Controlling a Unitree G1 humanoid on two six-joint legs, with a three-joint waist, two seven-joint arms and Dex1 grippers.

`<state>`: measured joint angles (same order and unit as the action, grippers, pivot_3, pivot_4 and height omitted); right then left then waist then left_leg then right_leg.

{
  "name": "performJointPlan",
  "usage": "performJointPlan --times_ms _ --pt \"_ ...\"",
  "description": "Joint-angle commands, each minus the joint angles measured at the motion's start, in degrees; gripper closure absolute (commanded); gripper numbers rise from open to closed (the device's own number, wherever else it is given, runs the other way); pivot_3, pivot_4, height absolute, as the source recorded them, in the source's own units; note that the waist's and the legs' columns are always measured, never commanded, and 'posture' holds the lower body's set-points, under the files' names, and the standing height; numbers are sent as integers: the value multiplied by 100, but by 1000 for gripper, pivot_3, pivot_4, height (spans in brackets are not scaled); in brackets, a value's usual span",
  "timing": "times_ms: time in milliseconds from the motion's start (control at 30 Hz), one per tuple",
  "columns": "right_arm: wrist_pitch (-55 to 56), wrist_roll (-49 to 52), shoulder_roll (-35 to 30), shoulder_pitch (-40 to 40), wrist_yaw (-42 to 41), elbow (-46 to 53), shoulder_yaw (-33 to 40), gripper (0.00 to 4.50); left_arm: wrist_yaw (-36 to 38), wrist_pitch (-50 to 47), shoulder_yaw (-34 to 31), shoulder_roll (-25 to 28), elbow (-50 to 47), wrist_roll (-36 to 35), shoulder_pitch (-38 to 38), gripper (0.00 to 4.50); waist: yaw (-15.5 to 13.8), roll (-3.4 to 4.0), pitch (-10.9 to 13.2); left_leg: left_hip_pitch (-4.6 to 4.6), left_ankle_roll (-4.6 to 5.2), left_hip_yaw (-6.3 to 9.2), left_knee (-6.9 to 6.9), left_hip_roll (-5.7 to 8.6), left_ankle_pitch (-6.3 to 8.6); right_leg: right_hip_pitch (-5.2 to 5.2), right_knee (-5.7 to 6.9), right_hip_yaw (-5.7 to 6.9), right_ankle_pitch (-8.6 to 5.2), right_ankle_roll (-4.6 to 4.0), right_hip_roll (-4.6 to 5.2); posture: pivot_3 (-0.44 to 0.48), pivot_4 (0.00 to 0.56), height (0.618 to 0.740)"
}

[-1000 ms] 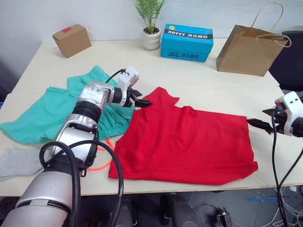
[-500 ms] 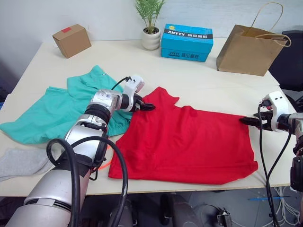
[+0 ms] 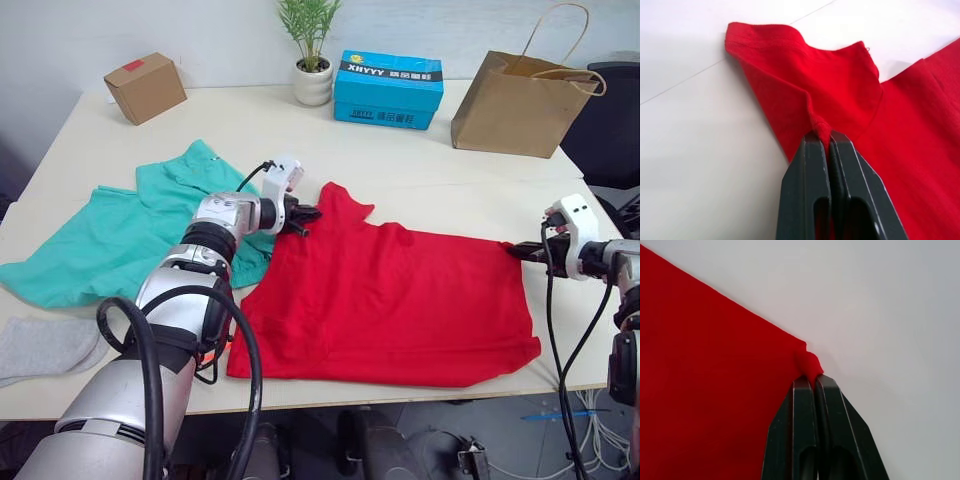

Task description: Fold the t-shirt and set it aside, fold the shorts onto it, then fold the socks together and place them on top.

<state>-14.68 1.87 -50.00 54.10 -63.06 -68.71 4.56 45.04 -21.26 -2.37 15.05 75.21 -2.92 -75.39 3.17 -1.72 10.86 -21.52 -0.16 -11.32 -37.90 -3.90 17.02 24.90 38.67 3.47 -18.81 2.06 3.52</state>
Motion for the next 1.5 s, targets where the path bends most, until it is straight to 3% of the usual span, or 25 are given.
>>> performJointPlan --times_ms 33,267,567,1200,1267,1367,1500 --pt "109 230 -263 -123 -256 459 228 4500 269 187 -293 235 -147 -183 -64 4467 5 0 0 0 0 -3 0 0 0 3 1 -2 0 0 0 0 150 740" --pt "6 656 -511 -751 -620 1429 597 4500 963 318 -364 498 -308 -212 -145 4467 4 0 0 -1 -2 -18 0 0 1 18 12 -14 -1 -1 -1 0 150 740" --pt "-23 1112 -674 -1636 -658 2129 1029 4500 1164 480 -209 687 -458 -46 128 4467 7 0 0 -1 -2 -20 -6 0 2 20 21 -22 -1 -1 -1 0 150 740" --pt "82 1776 -147 -3886 -142 3803 1576 4500 1842 1054 631 1019 -1753 397 1222 4467 -6 0 0 3 -2 -25 -13 -3 2 23 33 -37 -2 -2 -5 0 150 740" --pt "110 1838 -119 -4086 -118 4062 1620 4094 1929 972 688 1063 -1919 401 1289 4500 -11 0 0 3 -2 -25 -14 -3 2 23 33 -37 -2 -2 -5 0 150 740" --pt "252 1960 -122 -4377 -42 4444 1795 3200 1877 807 753 1152 -2085 441 1333 3816 -13 0 0 4 -1 -24 -15 -3 2 22 33 -38 -2 -2 -5 0 150 740" --pt "402 2089 -197 -4829 21 4989 2141 1962 2435 264 831 1361 -2470 304 1383 2669 -9 1 -1 4 -1 -24 -13 -4 2 22 33 -38 -2 -2 -7 0 150 740"
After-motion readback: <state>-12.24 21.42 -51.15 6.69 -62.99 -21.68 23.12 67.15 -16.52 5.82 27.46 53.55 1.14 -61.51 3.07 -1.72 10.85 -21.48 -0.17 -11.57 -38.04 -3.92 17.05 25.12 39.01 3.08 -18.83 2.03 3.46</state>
